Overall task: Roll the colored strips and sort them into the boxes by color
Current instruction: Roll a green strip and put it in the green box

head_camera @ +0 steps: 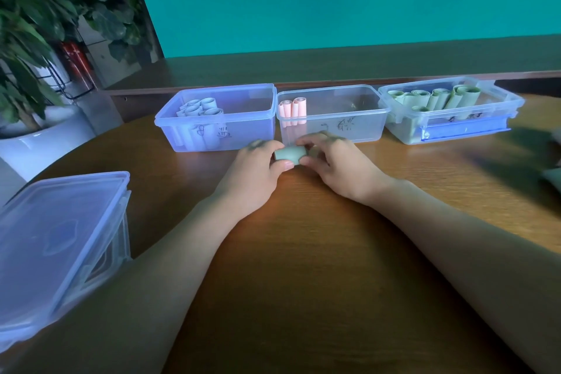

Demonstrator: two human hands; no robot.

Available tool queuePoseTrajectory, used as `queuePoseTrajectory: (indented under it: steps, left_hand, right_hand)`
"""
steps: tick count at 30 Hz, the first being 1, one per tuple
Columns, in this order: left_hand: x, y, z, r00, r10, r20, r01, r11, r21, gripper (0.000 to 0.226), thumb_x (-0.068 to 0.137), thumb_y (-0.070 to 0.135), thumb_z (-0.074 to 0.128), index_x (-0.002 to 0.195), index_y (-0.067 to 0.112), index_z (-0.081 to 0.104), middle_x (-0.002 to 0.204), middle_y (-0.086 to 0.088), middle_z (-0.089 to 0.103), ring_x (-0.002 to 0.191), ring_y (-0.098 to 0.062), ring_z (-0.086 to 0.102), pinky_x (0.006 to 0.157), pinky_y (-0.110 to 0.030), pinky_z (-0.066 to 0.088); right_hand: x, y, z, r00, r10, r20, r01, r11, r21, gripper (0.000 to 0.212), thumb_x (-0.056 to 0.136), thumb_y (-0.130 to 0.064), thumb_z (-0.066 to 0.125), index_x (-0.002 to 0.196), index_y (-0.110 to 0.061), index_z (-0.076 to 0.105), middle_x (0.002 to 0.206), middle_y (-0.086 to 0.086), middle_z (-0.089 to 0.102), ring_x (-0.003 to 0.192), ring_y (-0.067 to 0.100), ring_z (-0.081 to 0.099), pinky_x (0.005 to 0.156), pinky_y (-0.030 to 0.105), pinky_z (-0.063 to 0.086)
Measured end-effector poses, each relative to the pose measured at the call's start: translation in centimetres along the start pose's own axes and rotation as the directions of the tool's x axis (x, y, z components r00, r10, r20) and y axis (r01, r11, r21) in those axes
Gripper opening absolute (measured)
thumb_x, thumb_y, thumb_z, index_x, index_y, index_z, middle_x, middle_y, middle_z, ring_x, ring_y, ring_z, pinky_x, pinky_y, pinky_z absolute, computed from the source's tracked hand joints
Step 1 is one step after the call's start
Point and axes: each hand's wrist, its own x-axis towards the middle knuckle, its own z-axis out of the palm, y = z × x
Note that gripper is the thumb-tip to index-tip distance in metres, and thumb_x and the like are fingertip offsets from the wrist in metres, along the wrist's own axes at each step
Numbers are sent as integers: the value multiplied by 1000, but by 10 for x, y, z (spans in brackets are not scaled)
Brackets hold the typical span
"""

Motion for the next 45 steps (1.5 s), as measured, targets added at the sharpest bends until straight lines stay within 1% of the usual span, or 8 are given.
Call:
queuePoseTrajectory:
  steps: [5,13,16,23,28,34,40,45]
  left_hand:
    - [-7,7,-5,998,-7,-60,-4,984,-180,36,98,36,60,129,18,63,113,3,67,97,-11,58,81,-25,47]
    - [-19,59,8,992,-2,-129,-59,882,-467,28,96,33,64,124,29,63,103,33,59,101,15,56,84,-6,45]
    - [-12,93,21,982,-6,-189,-100,833,-545,25,93,31,68,116,24,61,105,24,63,100,10,59,81,-5,45]
    - [27,177,70,963,-154,-219,-76,629,-774,35,91,33,72,121,25,55,109,10,69,100,1,66,80,-14,52]
    - [48,187,97,934,-192,-300,-77,714,-696,38,94,37,67,126,20,56,98,16,63,93,1,62,72,-5,48]
    - [59,185,106,902,-141,-409,-130,814,-567,30,96,29,66,120,13,62,83,31,51,85,21,55,63,-1,43]
    - [64,180,113,899,-96,-428,-165,830,-533,23,96,26,66,118,17,68,84,16,62,85,16,57,65,-17,52]
    - [66,178,115,895,-94,-435,-169,833,-527,21,97,23,64,115,14,70,86,17,62,87,18,57,67,-8,48]
  right_hand:
    - [-14,-5,-8,995,76,-67,-51,947,317,23,101,-30,61,123,-24,62,109,-8,61,75,-8,55,73,10,39]
    - [-59,-12,-58,977,173,-126,-77,833,547,19,96,-28,65,113,-18,64,92,1,70,80,12,66,74,29,58]
    - [-74,1,-91,969,179,-169,-87,892,444,23,98,-31,63,113,-14,64,85,1,72,80,19,70,80,34,58]
    - [-89,47,-166,925,240,-296,-172,956,236,25,99,-33,63,114,-13,66,94,0,74,80,6,72,78,22,58]
    - [-78,84,-204,895,264,-359,-237,964,119,20,100,-28,65,105,-10,71,85,3,75,80,16,72,82,36,59]
    - [-40,121,-232,898,319,-304,-320,946,48,21,93,-22,73,109,-8,74,92,12,77,91,31,72,82,42,56]
    - [-3,140,-229,937,304,-171,-326,938,-121,17,89,-24,78,100,-11,78,86,6,75,72,14,61,56,14,43]
    - [23,139,-212,951,299,-76,-306,945,-114,14,88,-25,79,96,-14,80,71,-2,71,61,9,58,52,10,41]
